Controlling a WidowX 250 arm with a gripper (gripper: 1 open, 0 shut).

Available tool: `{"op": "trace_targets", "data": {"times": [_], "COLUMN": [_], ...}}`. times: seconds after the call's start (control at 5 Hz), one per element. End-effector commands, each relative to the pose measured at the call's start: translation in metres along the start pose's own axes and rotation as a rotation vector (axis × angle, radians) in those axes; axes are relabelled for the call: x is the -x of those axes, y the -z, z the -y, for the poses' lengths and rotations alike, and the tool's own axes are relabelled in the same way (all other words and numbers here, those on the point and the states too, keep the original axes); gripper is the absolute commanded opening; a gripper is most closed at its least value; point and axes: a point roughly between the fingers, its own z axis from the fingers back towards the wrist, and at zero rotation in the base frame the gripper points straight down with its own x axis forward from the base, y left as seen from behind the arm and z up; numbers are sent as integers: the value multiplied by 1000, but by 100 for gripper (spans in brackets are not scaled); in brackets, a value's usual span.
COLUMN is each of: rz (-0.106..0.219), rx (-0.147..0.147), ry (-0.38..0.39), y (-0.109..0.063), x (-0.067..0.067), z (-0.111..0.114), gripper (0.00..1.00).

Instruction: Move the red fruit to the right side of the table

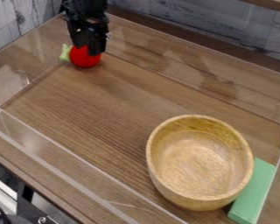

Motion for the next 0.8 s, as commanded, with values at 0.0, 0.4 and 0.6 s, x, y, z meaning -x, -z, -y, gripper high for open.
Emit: {"op": "trace_targets", "data": {"times": [0.0,0.4,0.6], "rz": [58,65,68], "rx": [-29,-10,7], "ry": [31,38,23], "y": [-17,-10,-4], "x": [-12,-16,-13], "z": [-18,-37,-47], "gripper": [100,100,100]}}
